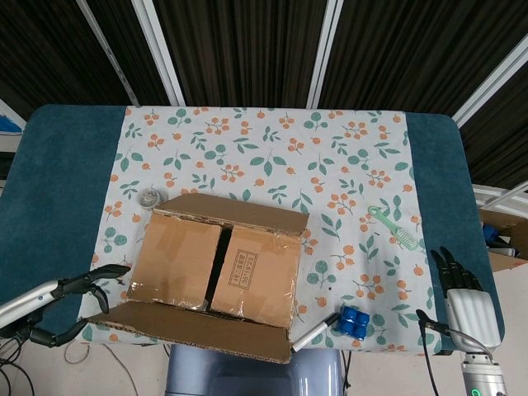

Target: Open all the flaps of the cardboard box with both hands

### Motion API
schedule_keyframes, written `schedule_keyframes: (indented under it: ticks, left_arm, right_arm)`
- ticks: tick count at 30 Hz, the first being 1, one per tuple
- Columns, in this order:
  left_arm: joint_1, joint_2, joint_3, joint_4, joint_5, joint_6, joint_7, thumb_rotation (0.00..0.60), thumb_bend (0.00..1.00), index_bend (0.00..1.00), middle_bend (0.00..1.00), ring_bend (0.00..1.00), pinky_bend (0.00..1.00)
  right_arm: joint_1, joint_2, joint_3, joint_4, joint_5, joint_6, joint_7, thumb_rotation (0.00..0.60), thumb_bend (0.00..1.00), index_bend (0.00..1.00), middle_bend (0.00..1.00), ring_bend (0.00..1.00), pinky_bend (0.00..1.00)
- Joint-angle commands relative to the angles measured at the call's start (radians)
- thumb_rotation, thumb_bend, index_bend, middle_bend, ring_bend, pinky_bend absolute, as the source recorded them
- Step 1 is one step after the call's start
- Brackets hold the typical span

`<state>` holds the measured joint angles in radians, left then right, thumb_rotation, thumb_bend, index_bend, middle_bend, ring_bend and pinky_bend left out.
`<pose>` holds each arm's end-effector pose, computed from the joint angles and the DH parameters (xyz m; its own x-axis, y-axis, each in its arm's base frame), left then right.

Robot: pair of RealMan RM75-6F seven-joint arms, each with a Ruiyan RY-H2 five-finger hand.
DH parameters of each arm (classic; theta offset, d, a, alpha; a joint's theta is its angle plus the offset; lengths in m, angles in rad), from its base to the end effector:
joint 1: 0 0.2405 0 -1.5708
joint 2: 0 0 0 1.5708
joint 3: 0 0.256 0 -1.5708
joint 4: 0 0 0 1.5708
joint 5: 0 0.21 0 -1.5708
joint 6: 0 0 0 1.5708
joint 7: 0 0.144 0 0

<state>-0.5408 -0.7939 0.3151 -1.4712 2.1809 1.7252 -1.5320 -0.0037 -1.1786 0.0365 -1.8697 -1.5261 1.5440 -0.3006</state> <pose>-0.2255 0.1943 0.2182 -0.2382 0.8159 0.5269 0.7031 -0.2294 0.6731 -0.2614 -0.1503 0.1310 0.3826 -0.0037 0.9239 -0.9232 0.0382 0.3825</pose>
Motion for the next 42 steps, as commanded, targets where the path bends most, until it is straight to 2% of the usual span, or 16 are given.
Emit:
schedule_keyframes:
  ticks: [1,5,9,10,15,17,19,23,32,38,42]
  left_arm:
    - [0.006,0.004,0.005,0.015,0.007,0.03,0.008,0.6,0.54,0.06,0.02,0.02,0.36]
    - [0.015,0.012,0.017,0.038,0.02,0.058,0.022,0.6,0.53,0.06,0.03,0.02,0.36]
    - [0.017,0.032,0.036,0.055,0.042,0.037,0.084,0.6,0.51,0.06,0.03,0.02,0.36]
    - [0.022,0.046,0.033,0.059,0.035,0.005,0.163,0.6,0.51,0.06,0.03,0.02,0.36]
    - [0.07,0.078,0.004,-0.062,-0.053,-0.102,0.488,0.6,0.51,0.06,0.03,0.02,0.35]
    - [0.088,0.077,-0.013,-0.092,-0.086,-0.122,0.588,0.6,0.51,0.07,0.04,0.02,0.33]
    - [0.12,0.062,-0.043,-0.128,-0.134,-0.138,0.743,0.6,0.51,0.07,0.04,0.02,0.33]
    - [0.152,0.03,-0.08,-0.149,-0.175,-0.151,0.914,0.6,0.51,0.09,0.06,0.02,0.27]
    - [0.142,-0.047,-0.15,-0.121,-0.159,-0.149,1.057,0.6,0.53,0.13,0.12,0.02,0.2]
    - [0.062,-0.041,-0.193,-0.144,-0.135,-0.273,1.189,0.6,0.55,0.16,0.13,0.04,0.17]
    - [-0.01,-0.017,-0.209,-0.189,-0.113,-0.342,1.162,0.6,0.56,0.16,0.18,0.07,0.14]
  right_arm:
    - [0.001,-0.001,0.001,0.001,0.005,-0.002,0.0,0.6,0.18,0.0,0.08,0.17,0.23]
    - [0.002,-0.003,0.003,0.001,0.011,-0.005,0.0,0.6,0.18,0.0,0.08,0.17,0.23]
    - [0.002,-0.003,0.004,0.0,0.01,-0.003,0.0,0.6,0.18,0.0,0.08,0.17,0.23]
    - [0.002,-0.003,0.003,0.0,0.01,-0.004,-0.001,0.6,0.18,0.0,0.08,0.17,0.23]
    - [0.003,-0.004,0.003,0.0,0.009,-0.004,-0.003,0.6,0.18,0.0,0.08,0.17,0.23]
    - [0.002,-0.004,0.003,0.0,0.009,-0.003,-0.003,0.6,0.18,0.0,0.08,0.17,0.23]
    - [0.002,-0.004,0.004,0.0,0.01,-0.003,-0.002,0.6,0.18,0.0,0.08,0.17,0.23]
    - [0.003,-0.004,0.003,0.001,0.011,-0.006,-0.002,0.6,0.18,0.0,0.08,0.17,0.23]
    - [0.005,-0.008,0.003,0.002,0.017,-0.012,-0.006,0.6,0.18,0.0,0.08,0.17,0.23]
    - [0.005,-0.012,0.002,0.004,0.022,-0.014,-0.022,0.6,0.18,0.0,0.08,0.17,0.23]
    - [0.007,-0.02,0.001,0.007,0.026,-0.017,-0.037,0.6,0.18,0.0,0.08,0.17,0.23]
